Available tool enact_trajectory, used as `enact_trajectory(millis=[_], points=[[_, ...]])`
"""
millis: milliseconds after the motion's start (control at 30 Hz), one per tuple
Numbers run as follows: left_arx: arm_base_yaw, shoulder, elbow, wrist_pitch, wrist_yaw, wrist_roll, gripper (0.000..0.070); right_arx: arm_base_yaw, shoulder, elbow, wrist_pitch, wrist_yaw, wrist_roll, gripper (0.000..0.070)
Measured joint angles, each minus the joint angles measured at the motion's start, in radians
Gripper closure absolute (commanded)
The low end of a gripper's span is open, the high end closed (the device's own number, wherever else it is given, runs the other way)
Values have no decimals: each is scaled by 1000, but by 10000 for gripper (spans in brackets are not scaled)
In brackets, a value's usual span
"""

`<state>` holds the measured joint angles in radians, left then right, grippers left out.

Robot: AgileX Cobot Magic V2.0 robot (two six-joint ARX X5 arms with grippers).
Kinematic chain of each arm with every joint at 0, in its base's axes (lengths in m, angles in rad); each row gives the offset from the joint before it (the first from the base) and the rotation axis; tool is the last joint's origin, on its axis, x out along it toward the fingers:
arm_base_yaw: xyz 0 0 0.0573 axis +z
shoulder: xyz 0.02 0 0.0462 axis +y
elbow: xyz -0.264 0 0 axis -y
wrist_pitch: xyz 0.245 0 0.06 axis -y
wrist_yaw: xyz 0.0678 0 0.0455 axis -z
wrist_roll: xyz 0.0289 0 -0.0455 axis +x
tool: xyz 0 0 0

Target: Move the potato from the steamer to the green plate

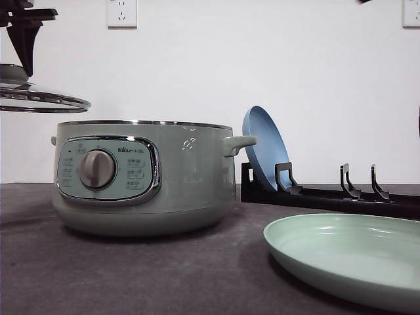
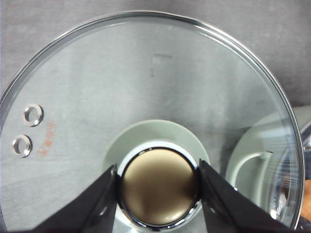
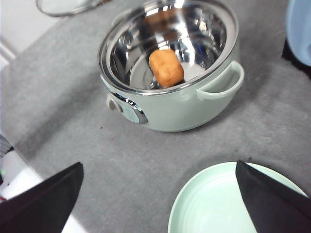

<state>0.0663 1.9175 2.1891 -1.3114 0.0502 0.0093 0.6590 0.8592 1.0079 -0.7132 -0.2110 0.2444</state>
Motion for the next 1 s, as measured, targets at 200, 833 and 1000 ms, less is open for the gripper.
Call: enact_trajectory(millis=[200, 833, 1000], points=[[5, 0, 0, -2, 1, 0, 699, 0, 246, 187, -21, -93, -77, 78], [5, 0, 0, -6, 1, 0, 699, 14, 1132, 1023, -263, -126, -388, 78], [5, 0, 0, -20, 1, 0, 699, 24, 1251, 1120, -237, -104, -427, 78]])
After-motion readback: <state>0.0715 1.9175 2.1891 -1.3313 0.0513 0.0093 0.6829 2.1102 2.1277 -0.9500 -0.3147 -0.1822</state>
